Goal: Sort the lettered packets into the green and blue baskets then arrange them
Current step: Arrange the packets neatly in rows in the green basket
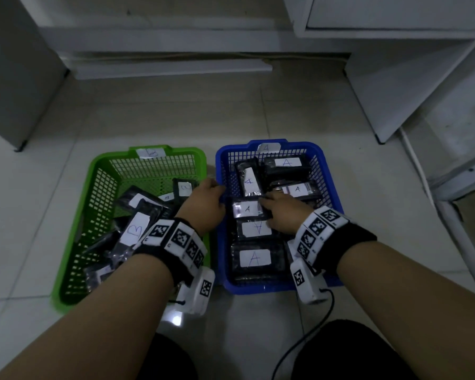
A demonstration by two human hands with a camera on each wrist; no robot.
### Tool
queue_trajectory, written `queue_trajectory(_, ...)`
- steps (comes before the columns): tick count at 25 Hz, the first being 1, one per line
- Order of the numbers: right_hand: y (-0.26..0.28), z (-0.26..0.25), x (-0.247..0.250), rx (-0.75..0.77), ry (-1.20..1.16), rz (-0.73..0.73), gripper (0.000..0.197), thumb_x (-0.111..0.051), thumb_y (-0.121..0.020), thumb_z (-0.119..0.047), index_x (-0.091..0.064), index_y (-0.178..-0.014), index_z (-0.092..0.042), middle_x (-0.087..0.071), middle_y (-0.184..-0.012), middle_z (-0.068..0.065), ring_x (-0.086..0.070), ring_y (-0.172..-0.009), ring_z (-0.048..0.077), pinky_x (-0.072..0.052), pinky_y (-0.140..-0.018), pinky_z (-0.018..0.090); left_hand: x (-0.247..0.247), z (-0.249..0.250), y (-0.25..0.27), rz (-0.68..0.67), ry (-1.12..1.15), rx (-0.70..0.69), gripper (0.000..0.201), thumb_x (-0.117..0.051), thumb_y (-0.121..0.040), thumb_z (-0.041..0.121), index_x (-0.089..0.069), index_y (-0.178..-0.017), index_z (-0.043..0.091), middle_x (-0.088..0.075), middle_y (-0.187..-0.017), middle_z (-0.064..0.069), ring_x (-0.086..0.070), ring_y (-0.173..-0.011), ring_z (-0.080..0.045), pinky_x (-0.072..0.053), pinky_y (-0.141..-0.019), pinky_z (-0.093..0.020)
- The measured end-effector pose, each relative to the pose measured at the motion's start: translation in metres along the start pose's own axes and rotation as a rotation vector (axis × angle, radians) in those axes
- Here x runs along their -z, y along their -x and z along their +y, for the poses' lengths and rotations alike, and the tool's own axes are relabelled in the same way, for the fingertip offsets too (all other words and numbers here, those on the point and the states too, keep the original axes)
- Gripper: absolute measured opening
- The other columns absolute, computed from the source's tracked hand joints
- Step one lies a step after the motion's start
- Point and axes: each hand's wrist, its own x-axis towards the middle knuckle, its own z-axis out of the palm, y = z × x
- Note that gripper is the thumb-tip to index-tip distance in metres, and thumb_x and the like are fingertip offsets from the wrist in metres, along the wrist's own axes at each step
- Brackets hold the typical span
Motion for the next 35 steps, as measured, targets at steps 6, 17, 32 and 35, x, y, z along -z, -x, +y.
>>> queue_trajectory(6, -0.008, -0.056, 0.021, -0.009, -0.11, 0.203, 0.036, -0.052, -0.091, -0.025, -0.057, -0.127, -0.02, -0.043, -0.128, 0.013, -0.042, -0.121, 0.033, -0.045, -0.098, 0.043, 0.05, -0.036, 0.024, 0.092, 0.113, -0.045, 0.027, -0.053, -0.089, 0.013, -0.066, -0.111, 0.021, -0.06, -0.118, -0.002, -0.058, -0.105, -0.02, -0.043, -0.092, -0.027)
queue_trajectory(17, -0.101, -0.176, 0.04, 0.024, 0.025, -0.02, 0.033, -0.044, -0.097, -0.018, -0.059, -0.121, -0.001, -0.059, -0.125, 0.016, -0.058, -0.111, 0.029, -0.044, -0.08, 0.026, 0.086, -0.169, 0.051, 0.102, 0.149, 0.284, 0.038, -0.058, -0.09, 0.031, -0.05, -0.127, 0.025, -0.059, -0.121, -0.007, -0.06, -0.103, -0.024, -0.046, -0.087, -0.029)
queue_trajectory(32, -0.125, -0.175, 0.036, 0.105, -0.199, 0.036, 0.026, -0.077, -0.076, -0.019, -0.07, -0.101, -0.021, -0.038, -0.104, -0.002, -0.048, -0.099, 0.02, -0.046, -0.091, 0.026, 0.105, -0.202, 0.026, 0.539, 0.363, 0.446, 0.023, -0.059, -0.081, 0.01, -0.057, -0.103, 0.015, -0.057, -0.11, -0.008, -0.056, -0.089, -0.02, -0.035, -0.073, -0.021)
queue_trajectory(35, -0.137, -0.177, 0.053, 0.082, -0.375, 0.099, 0.023, -0.073, -0.075, -0.004, -0.072, -0.093, -0.019, -0.064, -0.107, -0.001, -0.057, -0.1, 0.015, -0.046, -0.084, 0.022, 0.1, -0.21, 0.02, 0.494, 0.268, 0.447, 0.028, -0.063, -0.083, 0.011, -0.057, -0.11, 0.013, -0.055, -0.113, -0.012, -0.056, -0.097, -0.025, -0.034, -0.078, -0.019)
